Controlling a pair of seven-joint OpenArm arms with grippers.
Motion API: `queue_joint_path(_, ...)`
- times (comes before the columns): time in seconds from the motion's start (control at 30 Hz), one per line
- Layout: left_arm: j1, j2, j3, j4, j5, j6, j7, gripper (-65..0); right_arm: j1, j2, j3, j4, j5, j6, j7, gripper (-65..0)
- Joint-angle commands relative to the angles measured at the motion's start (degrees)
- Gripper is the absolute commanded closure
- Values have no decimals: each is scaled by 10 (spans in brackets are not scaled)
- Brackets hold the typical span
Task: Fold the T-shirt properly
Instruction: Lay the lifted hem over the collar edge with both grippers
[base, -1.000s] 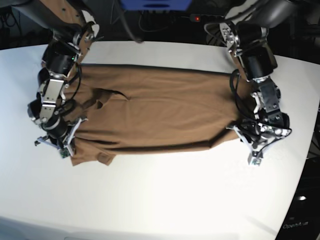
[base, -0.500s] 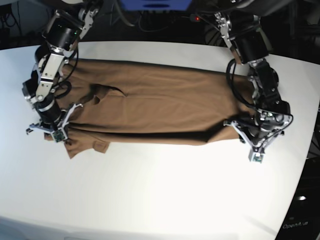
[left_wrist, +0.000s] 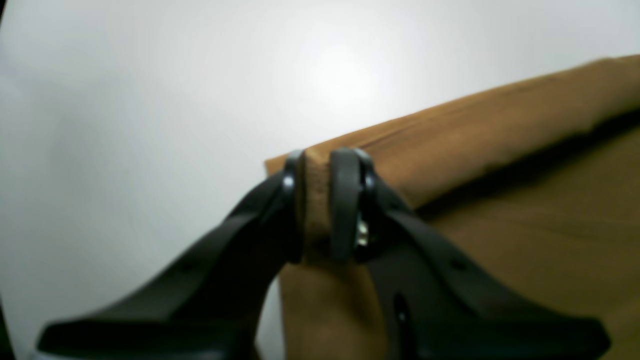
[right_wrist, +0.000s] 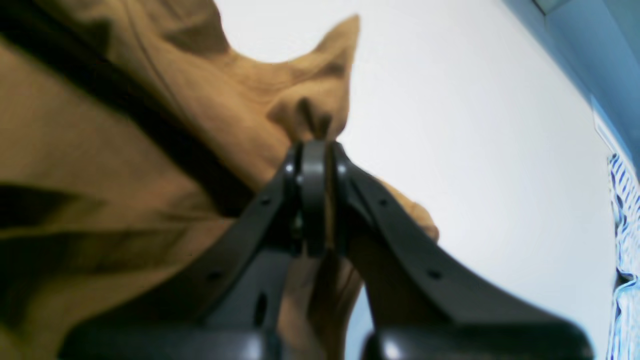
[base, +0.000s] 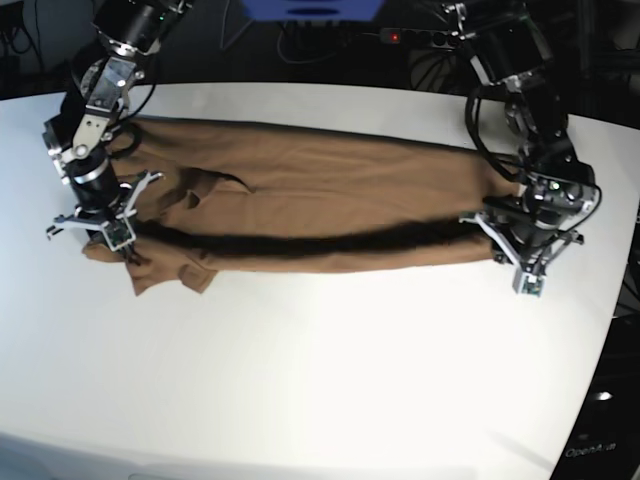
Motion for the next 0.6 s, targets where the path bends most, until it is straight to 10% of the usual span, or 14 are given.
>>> queue_joint_path(0.0, -2, -5, -1, 18, -13, -2, -11, -82, 1, 4, 1, 18, 11, -5, 19, -7)
queue_joint_path(0.2, 35, -7, -19, 65, -28, -69, -11, -82, -30, 4, 1, 42, 11, -5, 20, -7)
queue_joint_path(0.57, 67, -7, -41, 99, -28, -69, -11, -82, -87, 6, 1, 95, 39, -5, 20, -7)
